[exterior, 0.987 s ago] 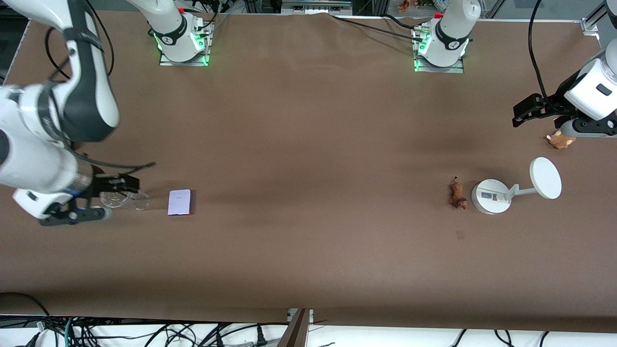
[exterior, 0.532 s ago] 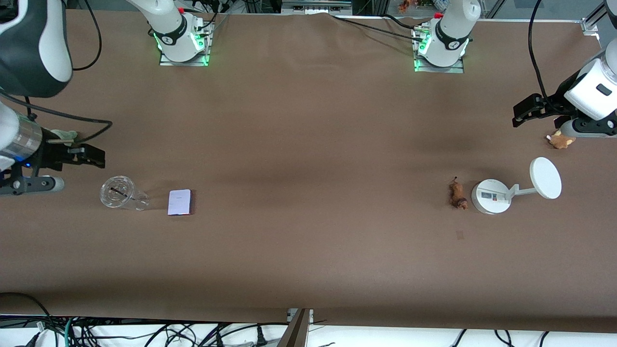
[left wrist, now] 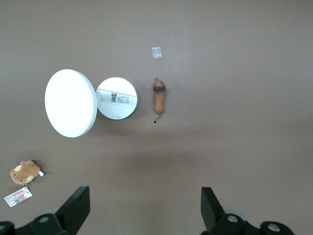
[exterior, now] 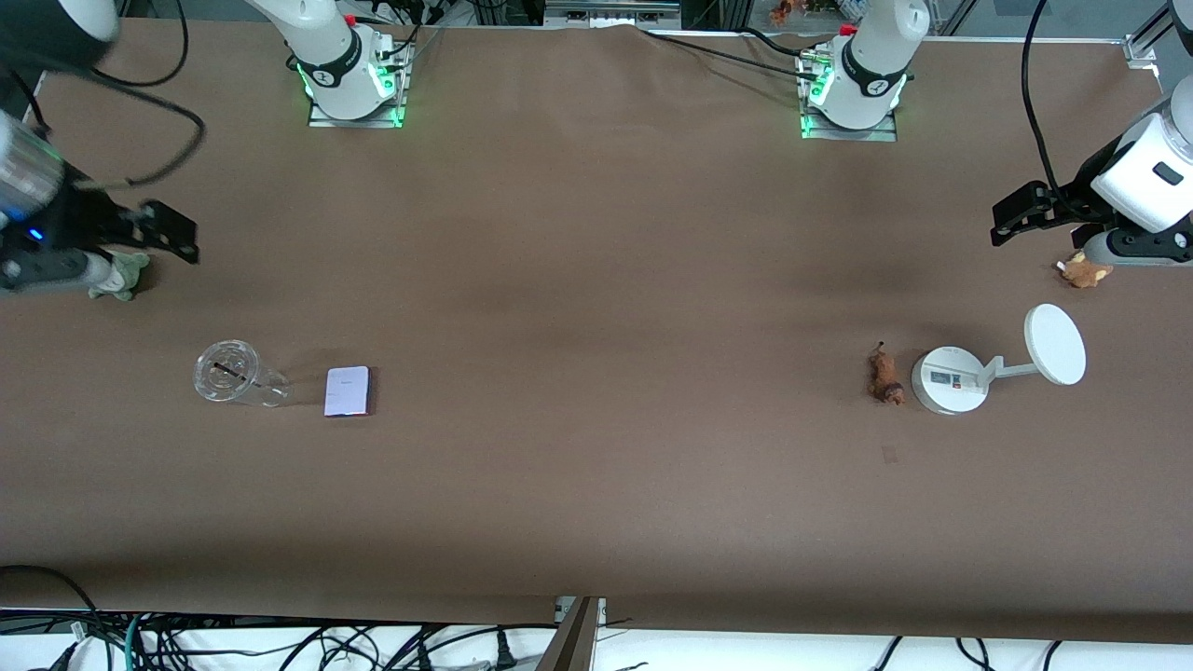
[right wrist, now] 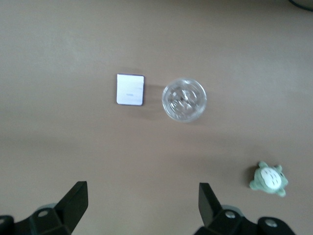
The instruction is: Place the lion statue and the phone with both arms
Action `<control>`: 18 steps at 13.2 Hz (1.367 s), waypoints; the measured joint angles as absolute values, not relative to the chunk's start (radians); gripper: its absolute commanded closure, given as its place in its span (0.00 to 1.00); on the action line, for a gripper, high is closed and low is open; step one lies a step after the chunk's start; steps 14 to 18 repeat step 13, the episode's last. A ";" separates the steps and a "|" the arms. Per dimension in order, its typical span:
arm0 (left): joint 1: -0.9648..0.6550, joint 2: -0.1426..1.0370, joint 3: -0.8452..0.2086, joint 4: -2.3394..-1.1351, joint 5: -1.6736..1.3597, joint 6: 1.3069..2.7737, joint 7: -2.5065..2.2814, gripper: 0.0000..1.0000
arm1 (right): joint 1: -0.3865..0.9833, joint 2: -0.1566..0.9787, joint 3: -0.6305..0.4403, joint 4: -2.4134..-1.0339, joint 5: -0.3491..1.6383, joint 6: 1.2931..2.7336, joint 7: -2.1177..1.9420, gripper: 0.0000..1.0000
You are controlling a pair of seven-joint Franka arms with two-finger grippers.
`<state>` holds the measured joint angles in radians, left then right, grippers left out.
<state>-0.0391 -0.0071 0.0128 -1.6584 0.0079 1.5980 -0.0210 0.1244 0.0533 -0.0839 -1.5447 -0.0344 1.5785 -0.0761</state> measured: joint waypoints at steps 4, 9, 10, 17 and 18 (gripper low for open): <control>-0.039 -0.007 0.013 -1.658 0.008 1.598 -0.021 0.00 | 0.102 -0.001 -0.050 -1.589 -0.033 1.553 -0.084 0.00; -0.039 -0.007 0.013 -1.658 0.008 1.598 -0.021 0.00 | 0.090 0.008 -0.038 -1.596 -0.007 1.534 -0.035 0.00; -0.039 -0.007 0.013 -1.658 0.008 1.598 -0.021 0.00 | 0.088 0.011 -0.039 -1.593 -0.006 1.533 -0.035 0.00; -0.039 -0.007 0.013 -1.658 0.008 1.598 -0.021 0.00 | 0.085 0.022 -0.039 -1.584 -0.005 1.533 -0.035 0.00; -0.039 -0.007 0.013 -1.658 0.008 1.598 -0.021 0.00 | 0.085 0.022 -0.039 -1.584 -0.005 1.533 -0.035 0.00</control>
